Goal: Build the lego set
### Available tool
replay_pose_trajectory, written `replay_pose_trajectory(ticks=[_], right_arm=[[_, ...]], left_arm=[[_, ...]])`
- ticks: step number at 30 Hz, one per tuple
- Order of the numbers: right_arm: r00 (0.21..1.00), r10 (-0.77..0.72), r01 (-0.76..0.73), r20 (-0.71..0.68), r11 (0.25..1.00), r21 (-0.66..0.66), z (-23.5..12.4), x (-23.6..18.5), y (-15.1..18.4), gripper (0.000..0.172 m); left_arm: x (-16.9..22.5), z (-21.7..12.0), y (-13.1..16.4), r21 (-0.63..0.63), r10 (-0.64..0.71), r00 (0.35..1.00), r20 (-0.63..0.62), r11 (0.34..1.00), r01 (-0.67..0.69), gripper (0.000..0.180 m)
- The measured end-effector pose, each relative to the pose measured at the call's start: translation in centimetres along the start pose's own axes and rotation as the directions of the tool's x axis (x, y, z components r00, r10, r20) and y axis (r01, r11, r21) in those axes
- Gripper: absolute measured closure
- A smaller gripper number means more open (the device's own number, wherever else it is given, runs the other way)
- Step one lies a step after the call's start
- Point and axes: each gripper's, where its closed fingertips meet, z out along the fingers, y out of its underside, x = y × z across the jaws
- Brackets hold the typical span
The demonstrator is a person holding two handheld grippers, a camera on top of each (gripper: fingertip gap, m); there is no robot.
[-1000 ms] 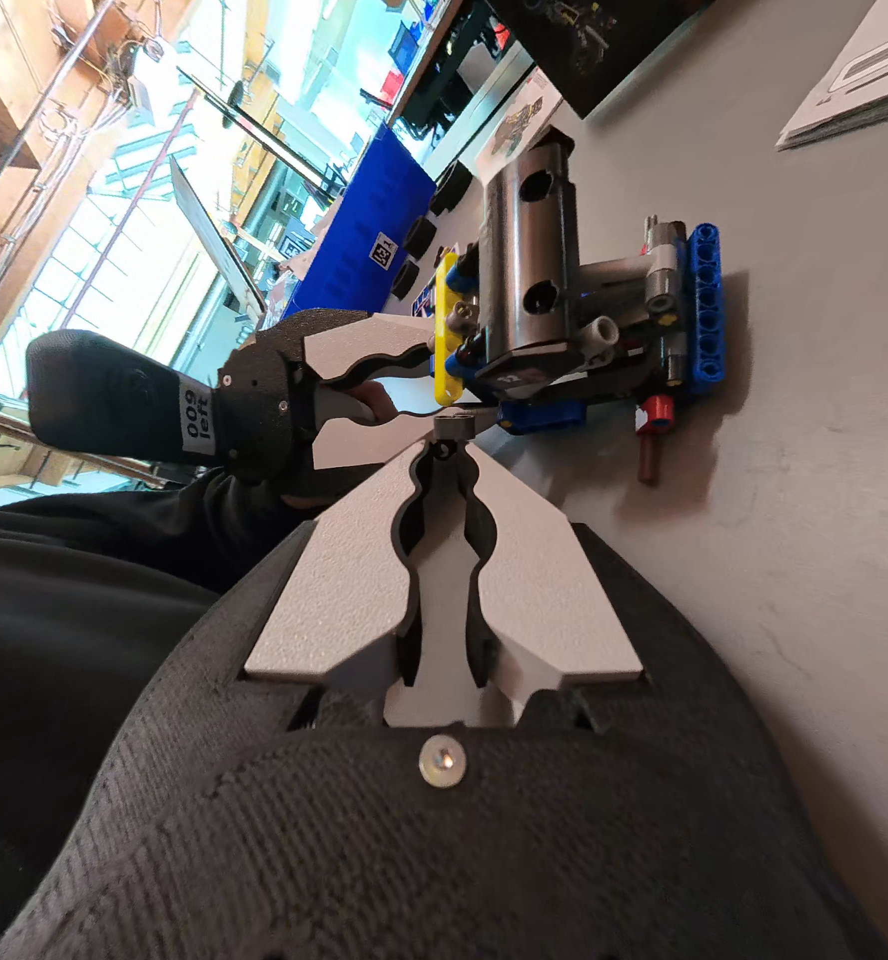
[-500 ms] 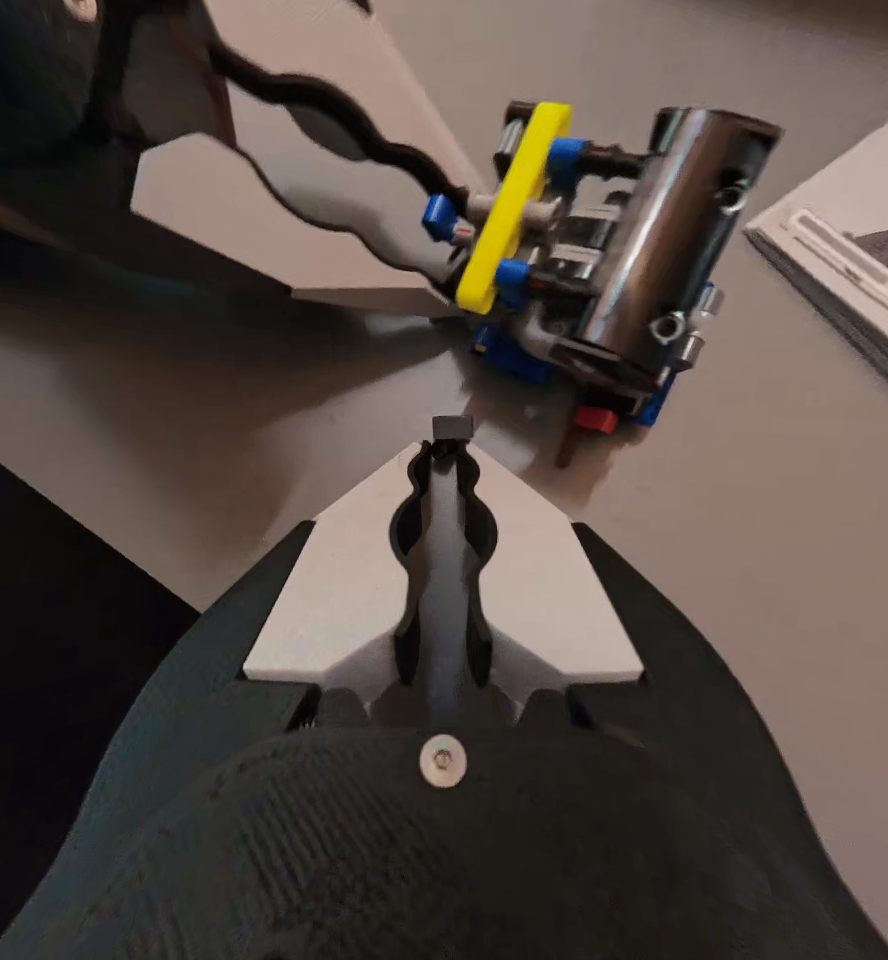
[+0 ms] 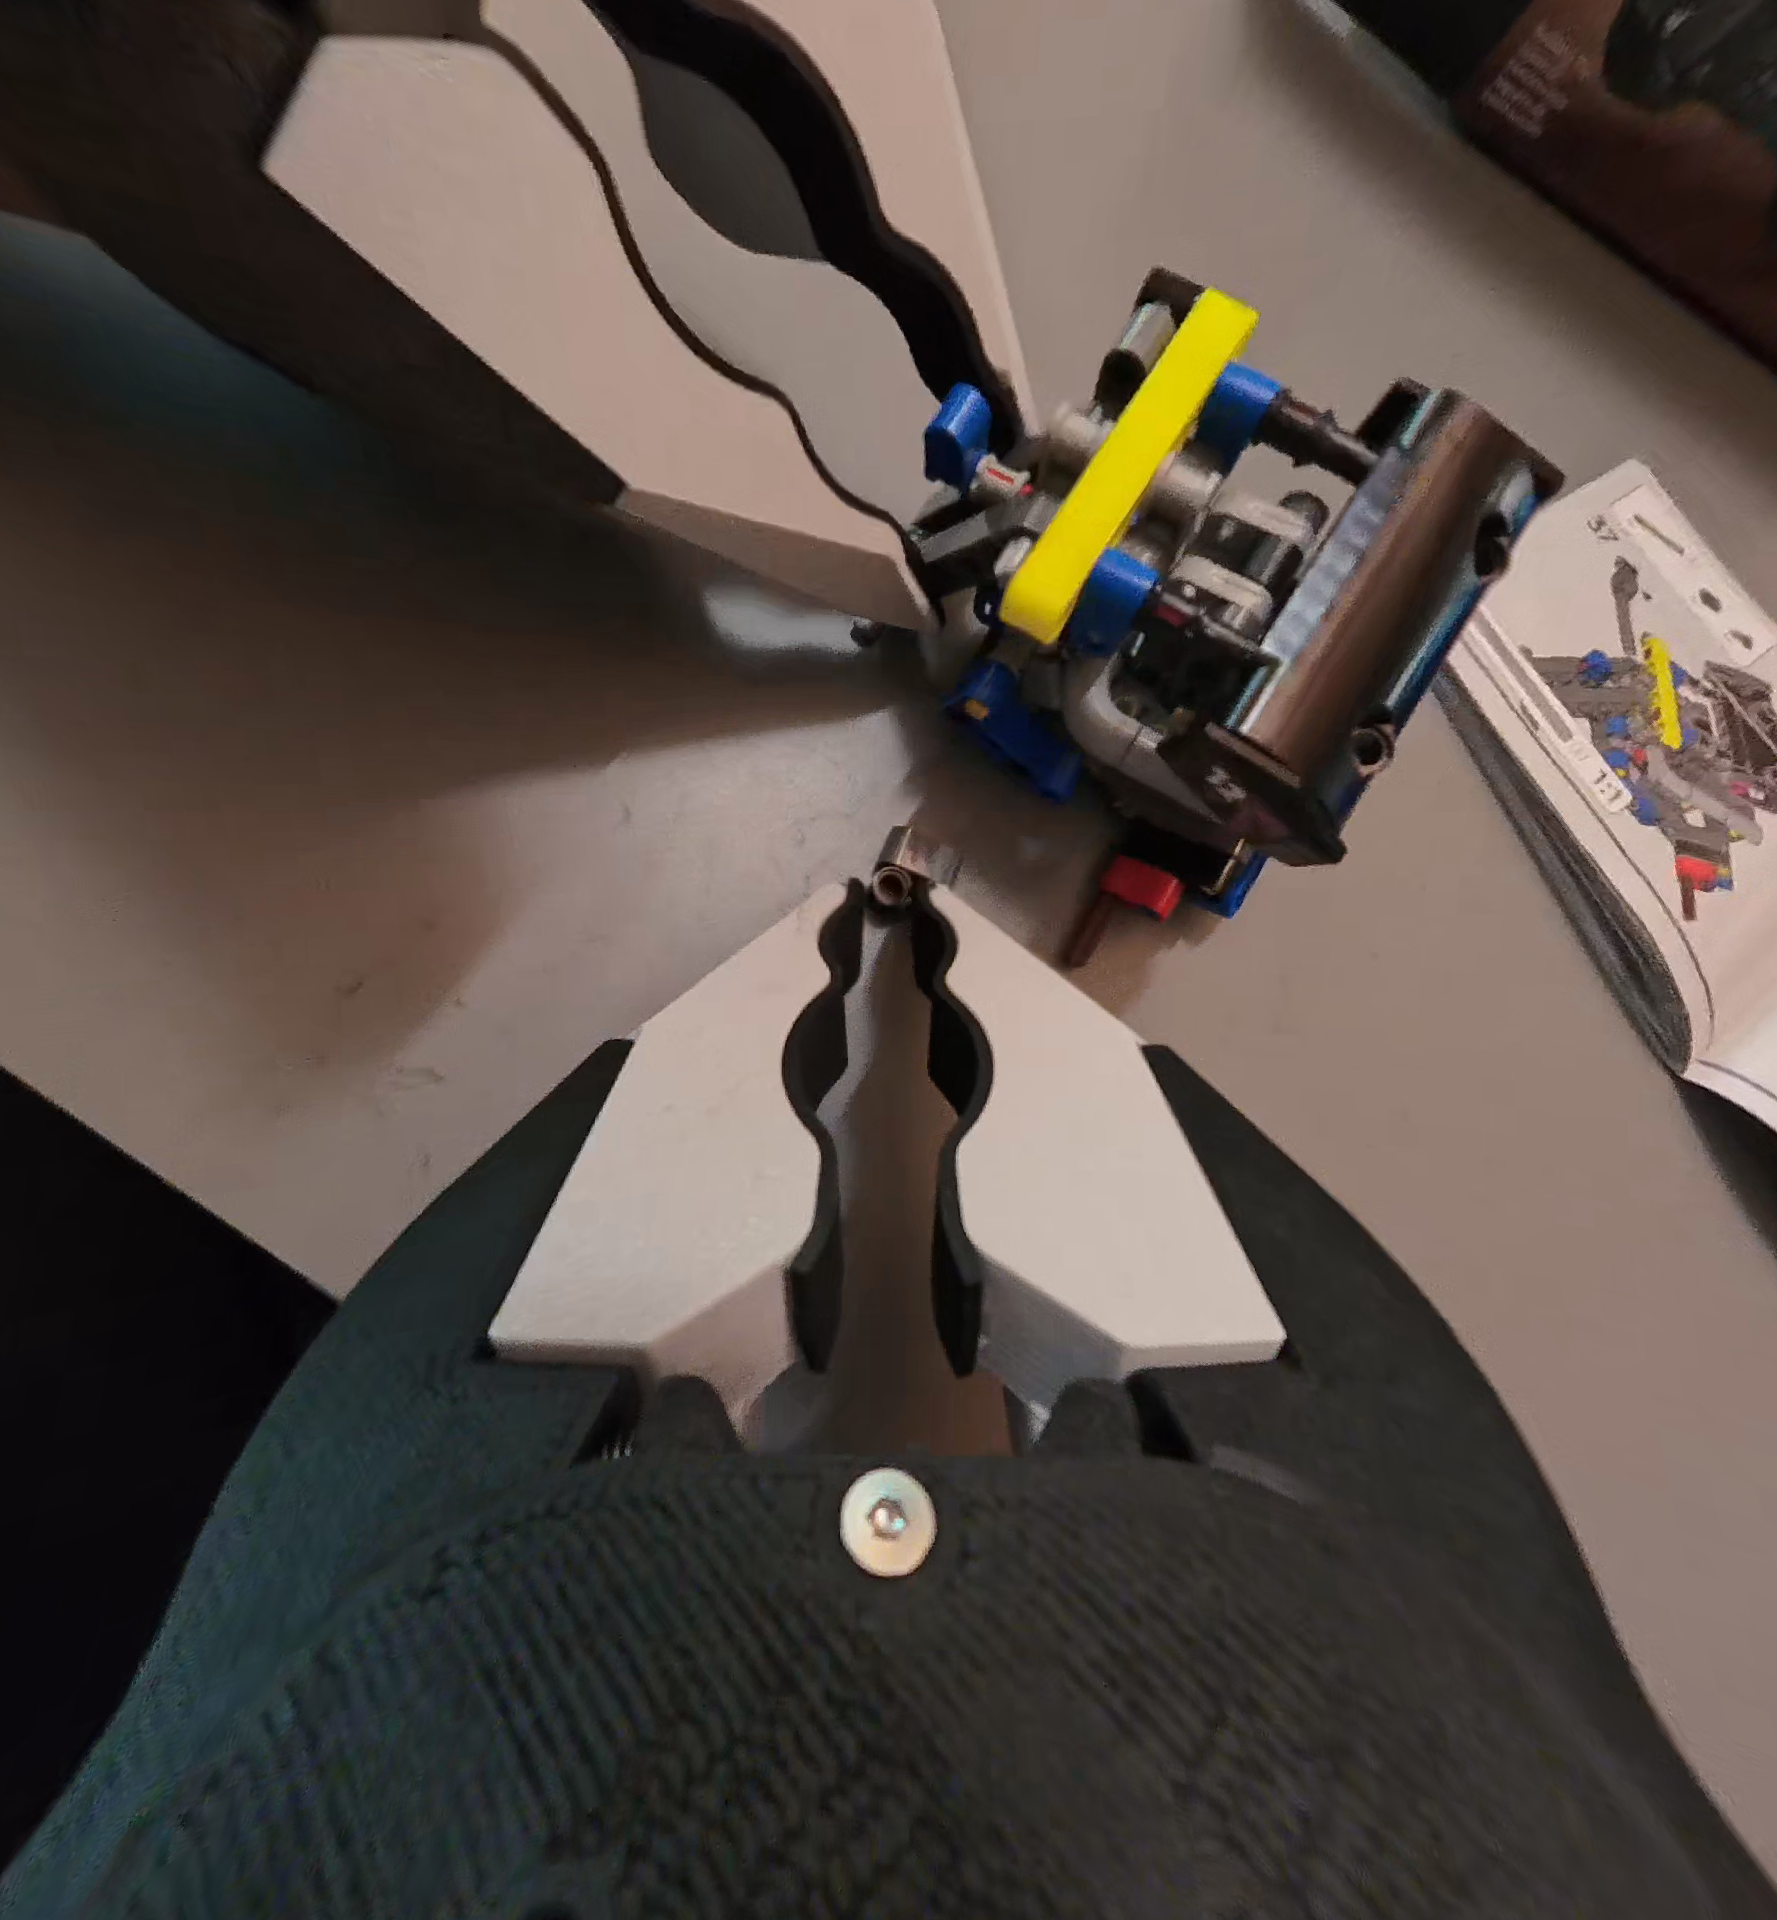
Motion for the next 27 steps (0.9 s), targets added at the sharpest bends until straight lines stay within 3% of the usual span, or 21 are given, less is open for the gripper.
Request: replay_pose_trajectory(ticks=[7, 11, 13, 16, 18, 23, 27], right_arm=[[0.996, 0.083, -0.085, 0.042, 0.994, 0.068, 0.3, 0.0, -0.3, 0.167], [0.964, 0.211, -0.235, 0.163, 0.962, 0.142, -1.0, -0.3, -1.1, 0.167], [0.884, 0.298, -0.402, 0.36, 0.878, 0.26, -2.8, -1.3, -3.1, 0.167], [0.692, 0.363, -0.661, 0.624, 0.666, 0.345, -5.8, -1.4, -5.6, 0.168], [0.628, 0.383, -0.729, 0.677, 0.596, 0.339, -6.2, -1.4, -5.6, 0.168], [0.55, 0.387, -0.792, 0.74, 0.524, 0.314, -6.2, -2.1, -6.7, 0.167], [0.513, 0.352, -0.802, 0.783, 0.52, 0.292, -6.2, -3.0, -7.5, 0.167]], left_arm=[[-0.6, -1.4, -0.2, 0.065, 0.019, 0.999, 0.032, 0.998, -0.021, 0.155], [-0.7, -4.4, -2.7, 0.252, 0.229, 0.963, 0.14, 0.933, -0.258, 0.16], [0.9, -5.7, -3.6, 0.331, 0.328, 0.937, 0.122, 0.877, -0.35, 0.159], [3.3, -6.3, -3.5, 0.364, 0.412, 0.91, 0.049, 0.841, -0.401, 0.153], [3.8, -6.4, -3.5, 0.376, 0.395, 0.918, 0.035, 0.846, -0.378, 0.154], [4.4, -6.0, -4.1, 0.367, 0.284, 0.957, -0.061, 0.898, -0.243, 0.152], [3.9, -6.5, -4.6, 0.393, 0.2, 0.976, -0.086, 0.907, -0.151, 0.166]])
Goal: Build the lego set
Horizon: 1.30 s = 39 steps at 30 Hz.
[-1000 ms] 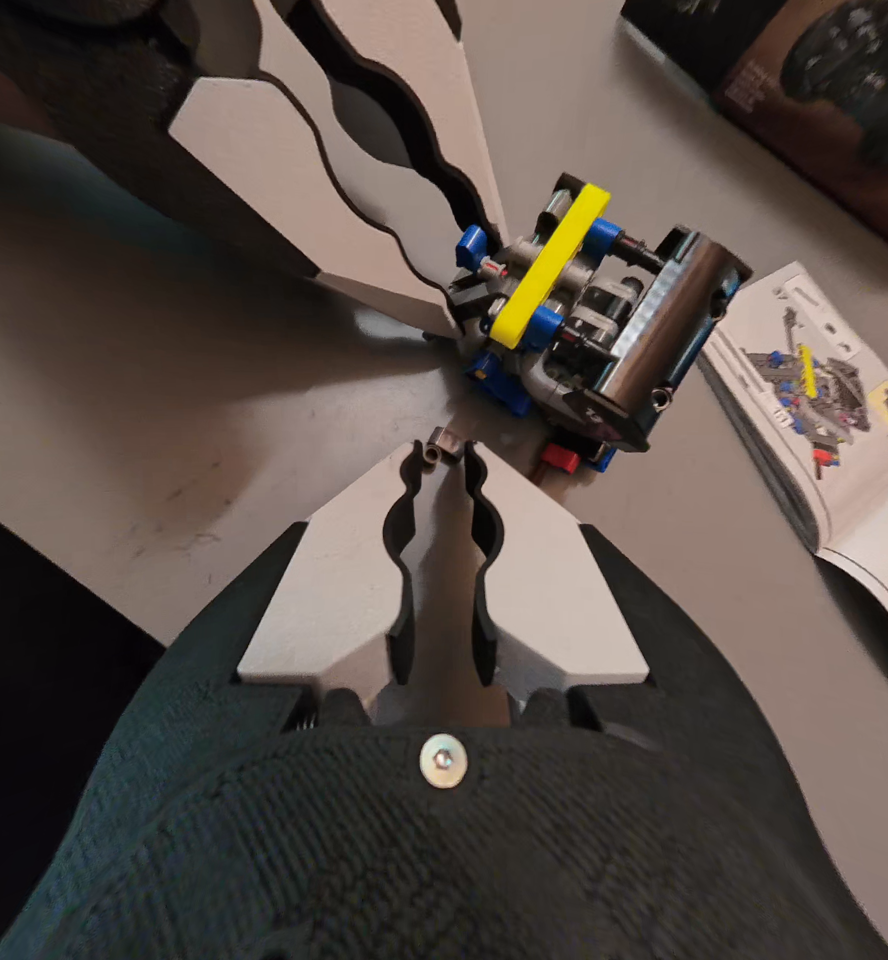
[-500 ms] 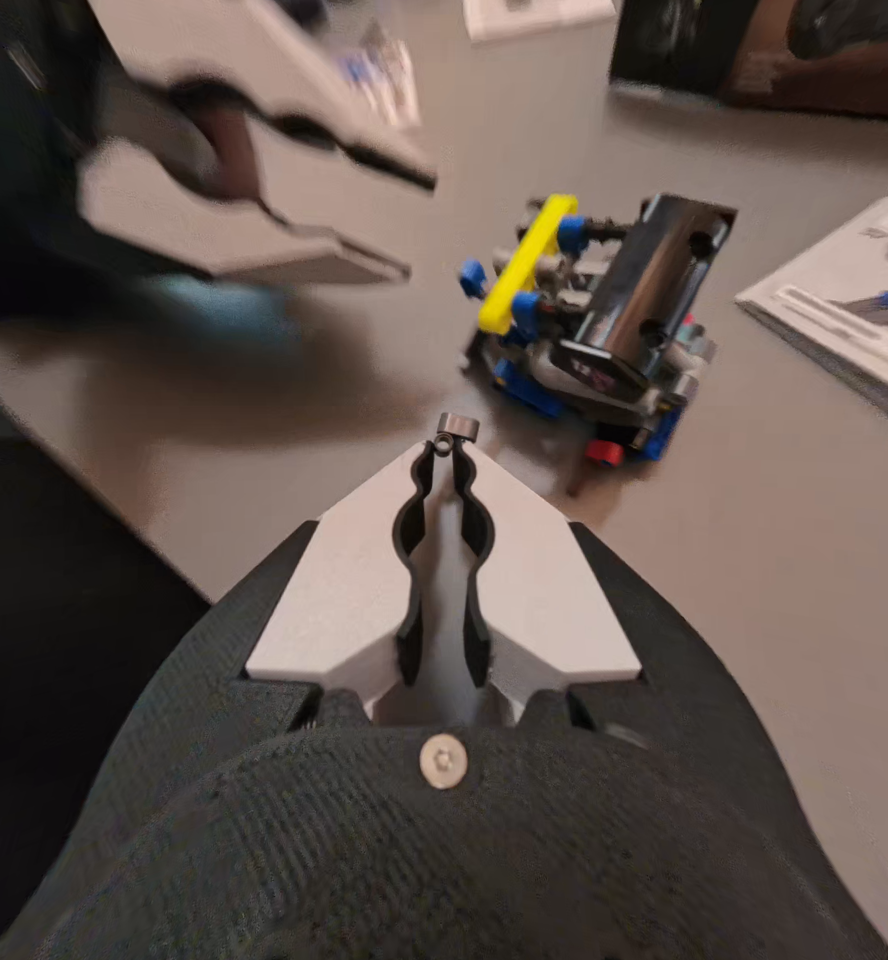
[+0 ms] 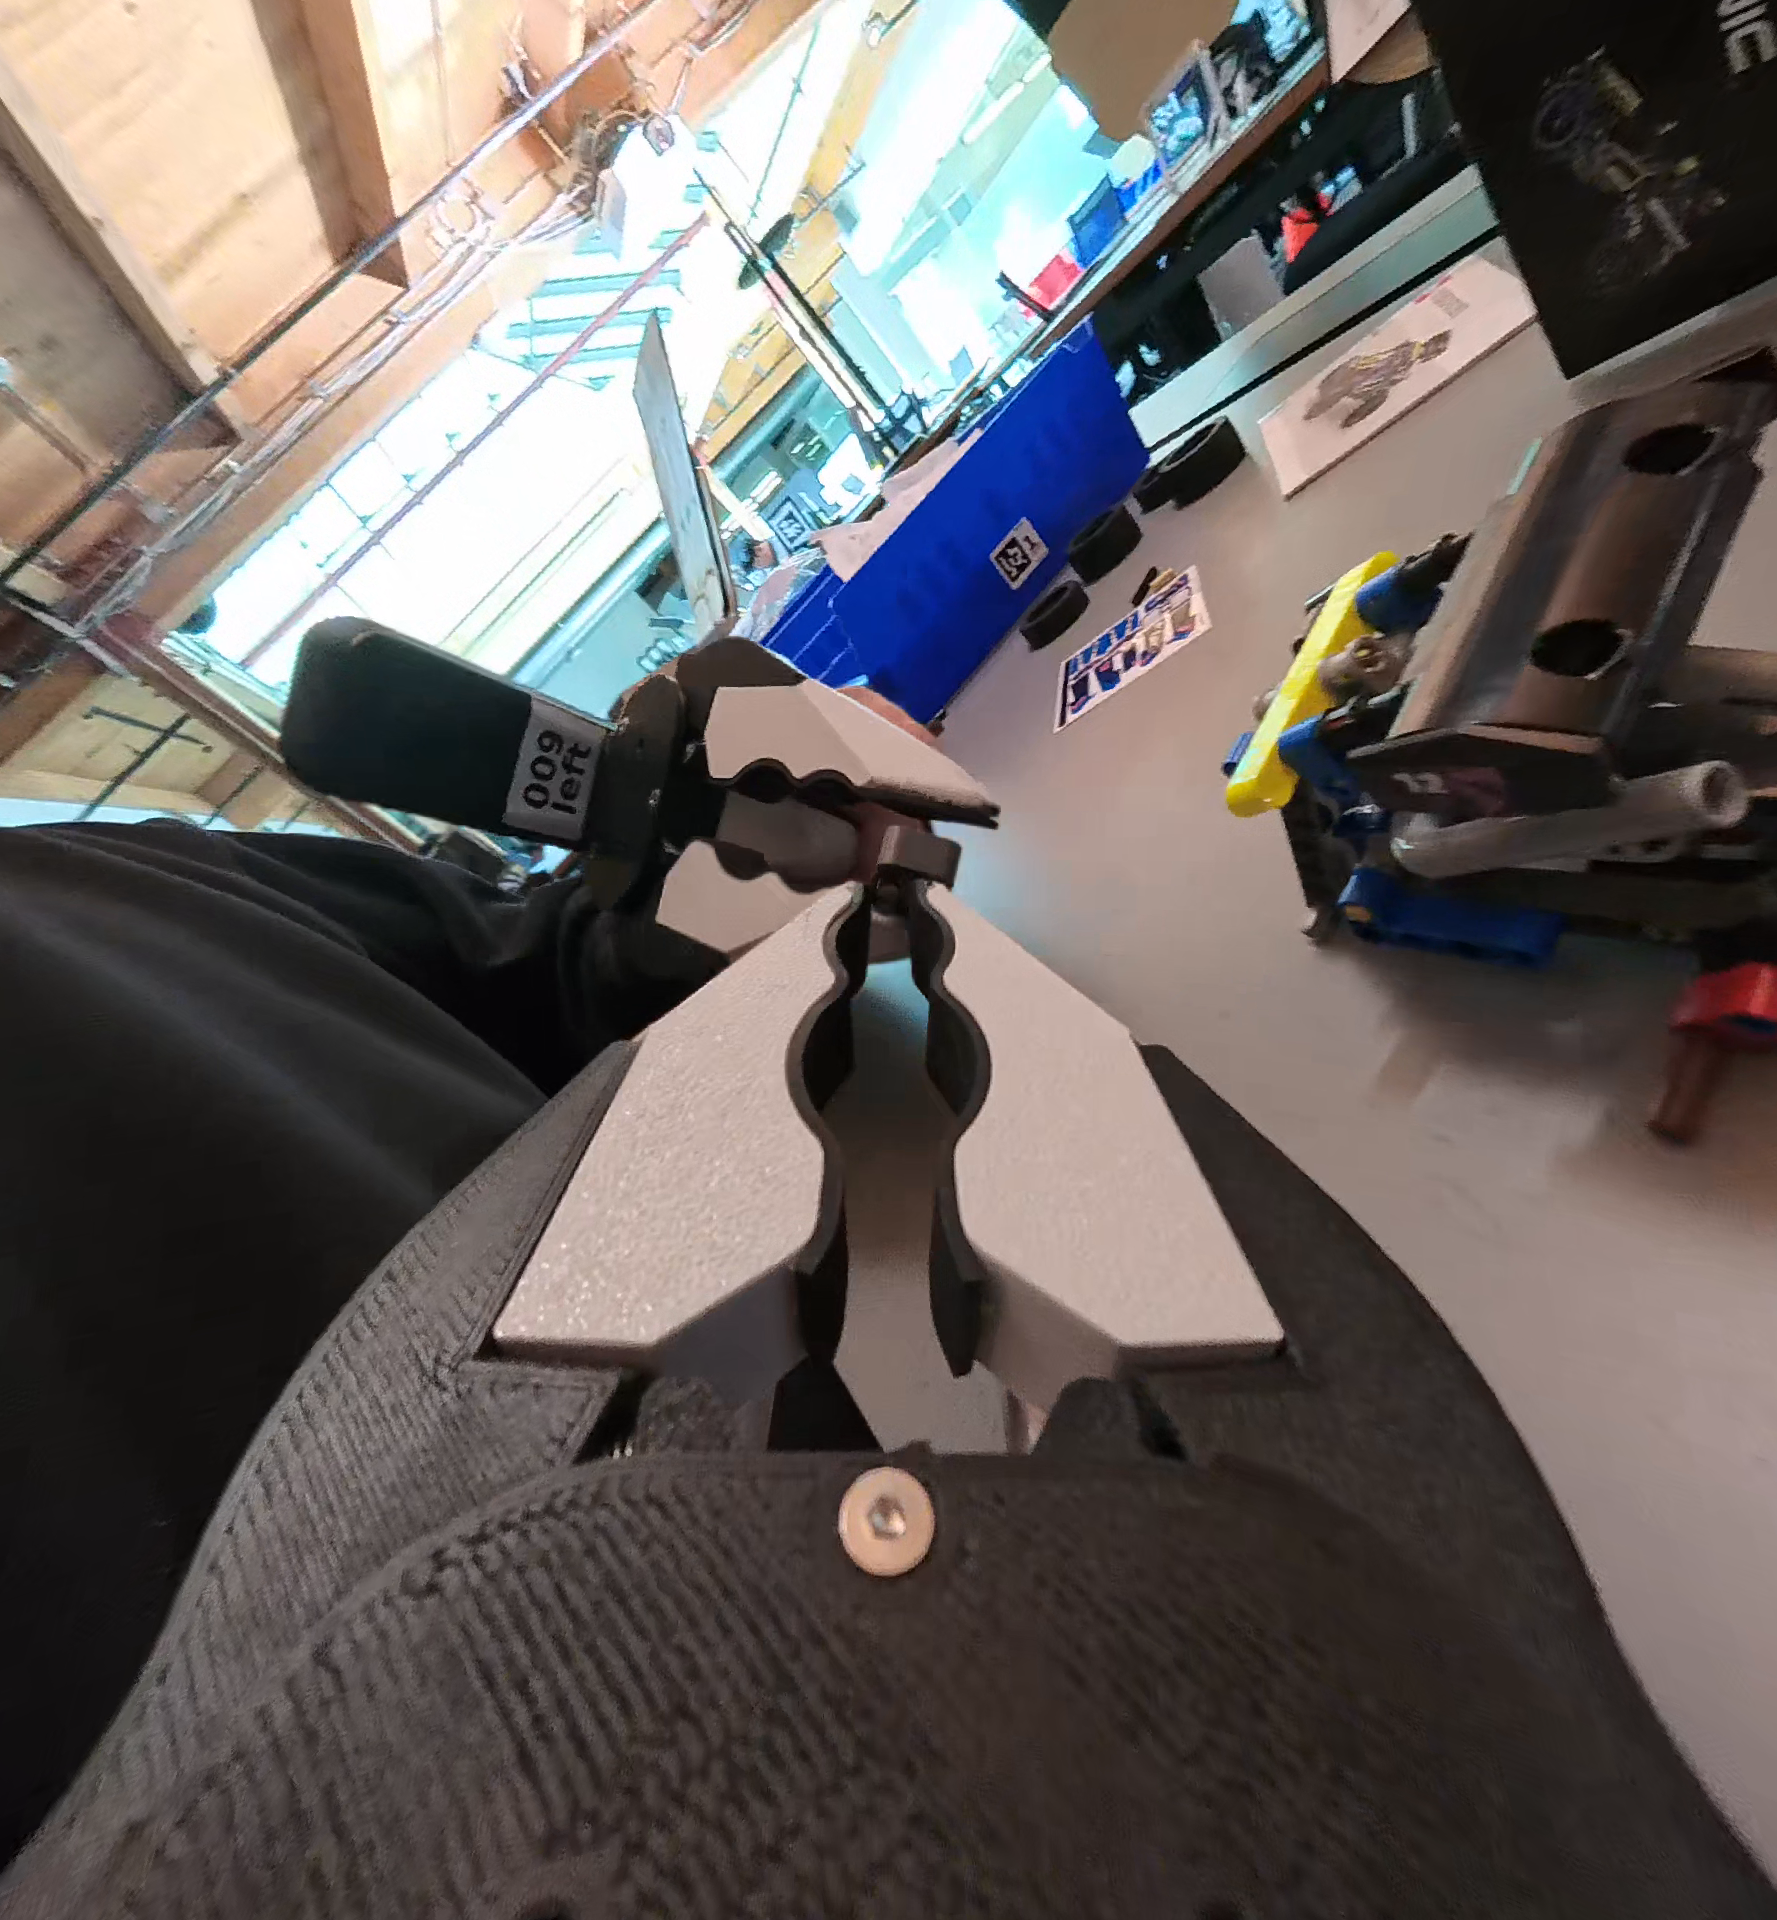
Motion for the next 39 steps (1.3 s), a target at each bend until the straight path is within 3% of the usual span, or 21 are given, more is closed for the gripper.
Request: replay_pose_trajectory(ticks=[7, 10, 12, 14, 18, 21, 28, 35, 39], right_arm=[[0.997, 0.061, -0.062, 0.051, 0.998, 0.021, 0.0, -0.2, 0.0, 0.168], [0.988, -0.124, 0.123, -0.09, 0.992, -0.019, 0.0, 0.9, -0.1, 0.16], [0.906, -0.376, 0.354, -0.193, 0.925, -0.14, 0.1, 1.3, 0.4, 0.149], [0.76, -0.588, 0.518, -0.278, 0.805, -0.289, 0.4, 2.2, 0.9, 0.152], [0.614, -0.717, 0.612, -0.328, 0.696, -0.376, 1.0, 2.7, 0.9, 0.162], [0.596, -0.721, 0.634, -0.352, 0.692, -0.344, 0.8, 2.2, 0.1, 0.169], [0.583, -0.727, 0.638, -0.363, 0.686, -0.35, 0.7, 2.3, -0.1, 0.165], [0.611, -0.698, 0.615, -0.372, 0.715, -0.331, 0.7, 2.5, 0.1, 0.165], [0.552, -0.743, 0.642, -0.377, 0.668, -0.376, 0.7, 2.7, 0.0, 0.165]], left_arm=[[-0.1, -0.1, 0.0, 0.025, 0.029, 0.999, 0.018, 0.999, -0.03, 0.176], [-1.0, 0.1, 1.0, -0.051, 0.012, 0.998, 0.06, 0.999, -0.009, 0.176], [-1.3, 0.1, 1.5, -0.09, -0.022, 0.998, 0.059, 0.996, 0.027, 0.176], [-1.3, 0.2, 1.6, -0.097, -0.065, 0.997, 0.051, 0.993, 0.07, 0.176], [-1.3, 0.4, 1.7, -0.095, -0.063, 0.997, 0.048, 0.993, 0.067, 0.176], [-1.5, 0.4, 1.9, -0.109, -0.04, 0.997, 0.065, 0.993, 0.047, 0.176], [-1.3, 0.6, 1.9, -0.11, -0.047, 0.997, 0.066, 0.992, 0.054, 0.176], [-1.1, 0.7, 1.9, -0.11, -0.051, 0.997, 0.065, 0.992, 0.058, 0.176], [-1.2, 0.8, 2.1, -0.106, -0.048, 0.997, 0.068, 0.993, 0.055, 0.176]])
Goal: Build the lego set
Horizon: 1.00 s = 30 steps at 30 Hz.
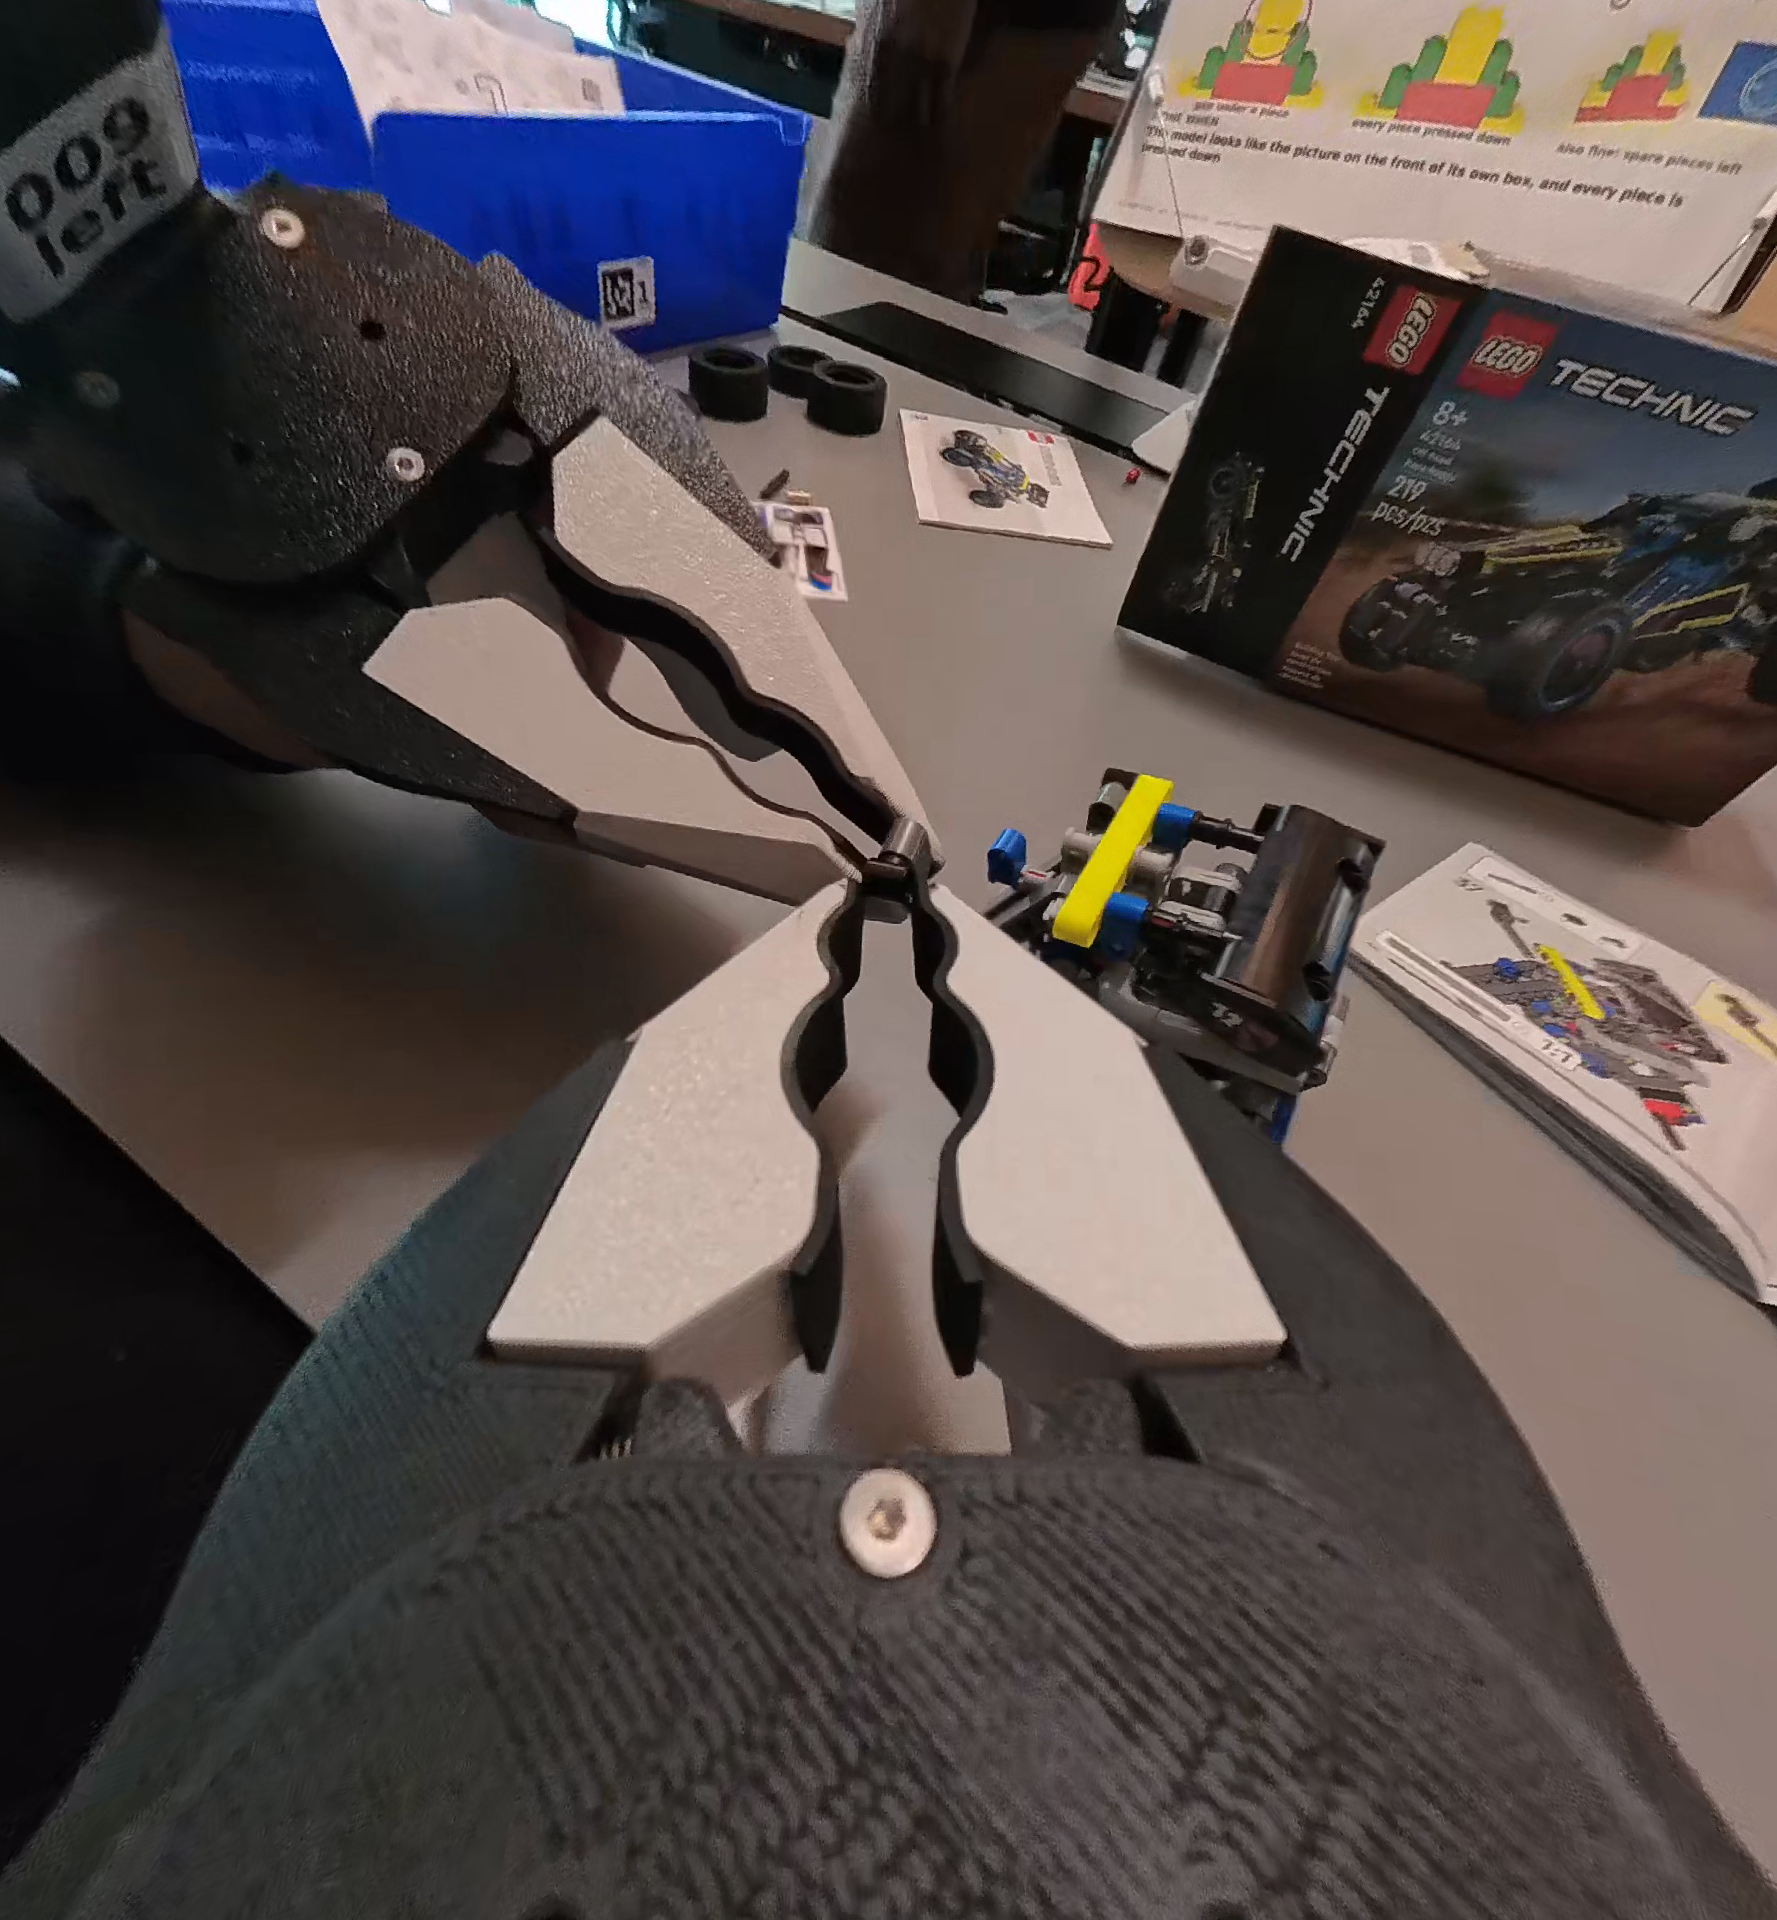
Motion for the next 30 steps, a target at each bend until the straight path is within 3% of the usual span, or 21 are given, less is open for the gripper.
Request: replay_pose_trajectory(ticks=[4, 8, 13, 17, 22, 30], right_arm=[[0.993, -0.1, 0.099, -0.062, 0.995, -0.018, 0.2, 0.1, 0.1, 0.165], [0.992, -0.105, 0.104, -0.071, 0.994, -0.017, 0.1, 0.3, 0.0, 0.166], [0.949, -0.264, 0.254, -0.173, 0.964, -0.081, 0.1, 1.2, 0.7, 0.167], [0.973, -0.117, 0.111, -0.2, 0.993, -0.044, 0.2, 2.0, 0.9, 0.167], [0.978, 0.004, -0.013, -0.209, 0.999, -0.042, 0.6, 2.7, 1.4, 0.167], [0.964, -0.029, 0.01, -0.264, 0.997, -0.071, 1.1, 3.2, 1.4, 0.167]], left_arm=[[-0.1, 0.1, 0.3, -0.007, -0.005, 1.0, 0.014, 1.0, 0.005, 0.176], [-0.2, 0.2, 0.2, 0.003, -0.002, 1.0, 0.016, 1.0, 0.002, 0.176], [-0.3, 0.4, 0.8, -0.012, -0.035, 0.999, 0.002, 0.999, 0.035, 0.172], [-2.0, 0.4, 1.9, -0.055, -0.068, 0.995, 0.078, 0.996, 0.072, 0.148], [-2.3, 1.3, 3.9, -0.177, -0.166, 0.985, 0.052, 0.969, 0.173, 0.122], [-2.2, 2.9, 2.8, -0.151, -0.385, 0.921, -0.054, 0.915, 0.373, 0.131]])
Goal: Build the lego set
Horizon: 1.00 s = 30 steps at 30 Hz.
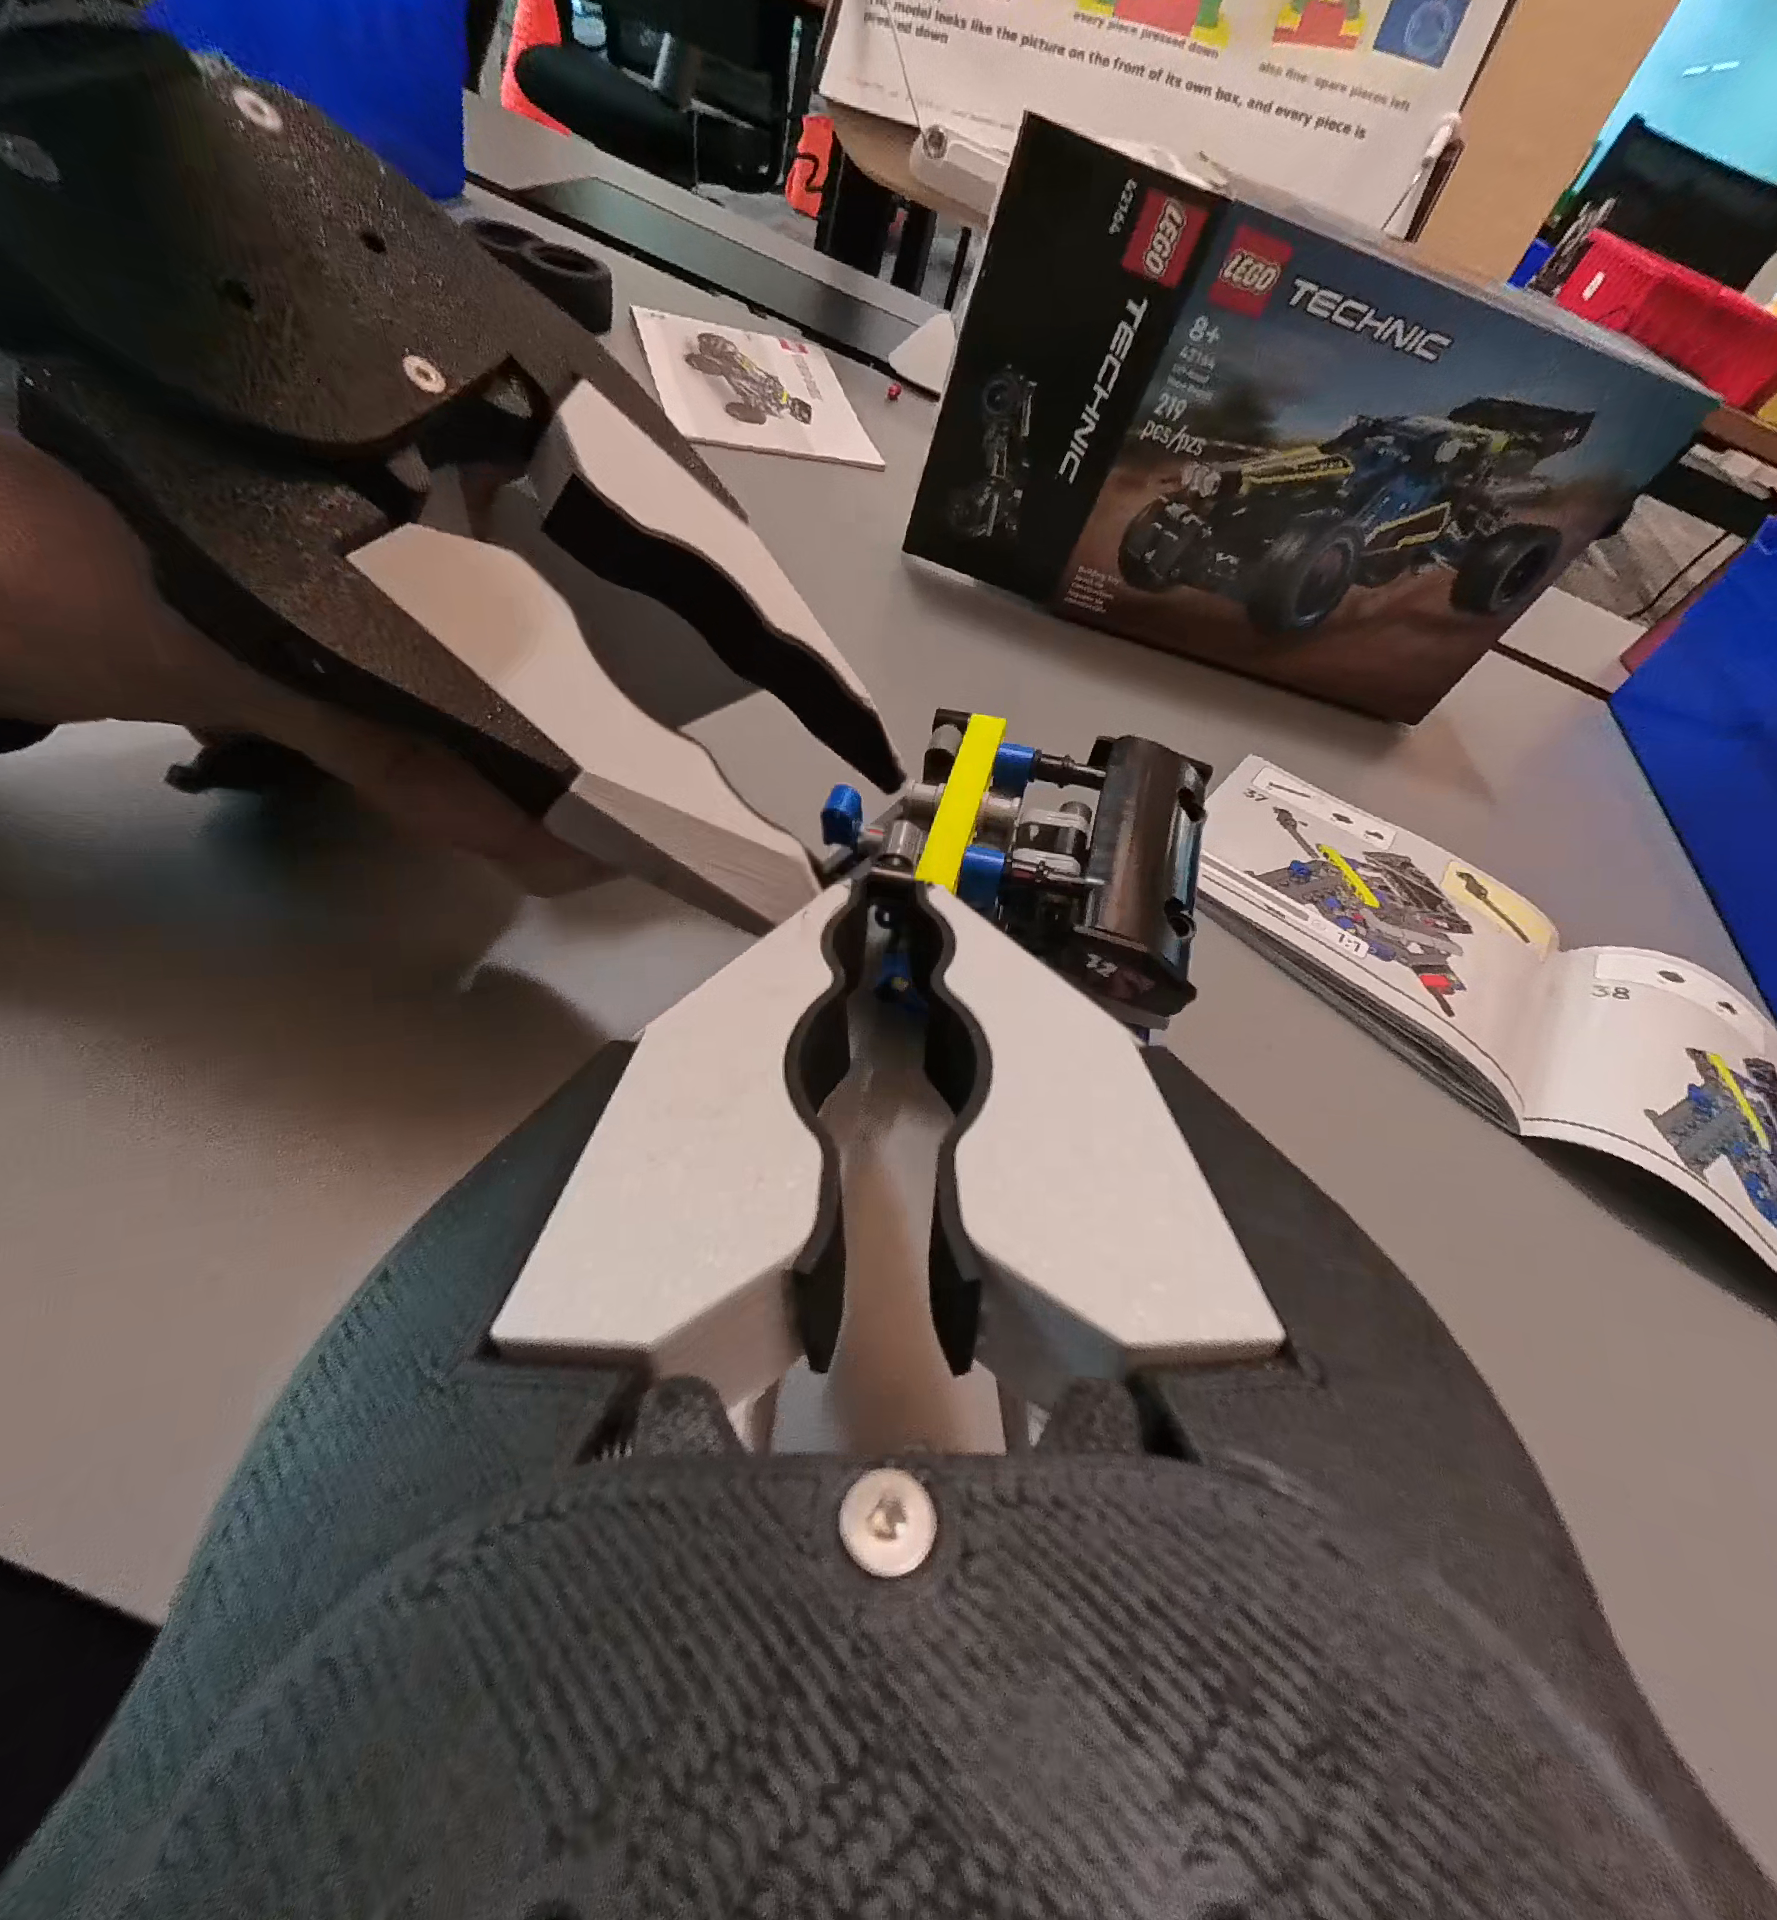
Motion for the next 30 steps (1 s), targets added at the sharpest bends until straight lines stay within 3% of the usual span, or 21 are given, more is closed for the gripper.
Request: replay_pose_trajectory(ticks=[7, 18, 30], right_arm=[[0.999, 0.01, -0.01, -0.032, 1.0, -0.018, 0.2, 0.4, 0.2, 0.167], [0.989, 0.133, -0.136, -0.065, 0.99, -0.033, -0.2, 2.1, 1.0, 0.167], [0.934, 0.356, -0.356, 0.005, 0.933, -0.048, -0.7, 3.3, 1.8, 0.167]], left_arm=[[-0.4, 0.7, -0.6, 0.017, 0.017, 0.999, 0.046, 1.0, -0.017, 0.144], [-0.1, 1.9, -1.4, 0.027, 0.002, 1.0, 0.012, 1.0, -0.003, 0.141], [0.4, 3.0, -2.4, 0.049, 0.038, 0.999, 0.039, 0.998, -0.04, 0.138]])
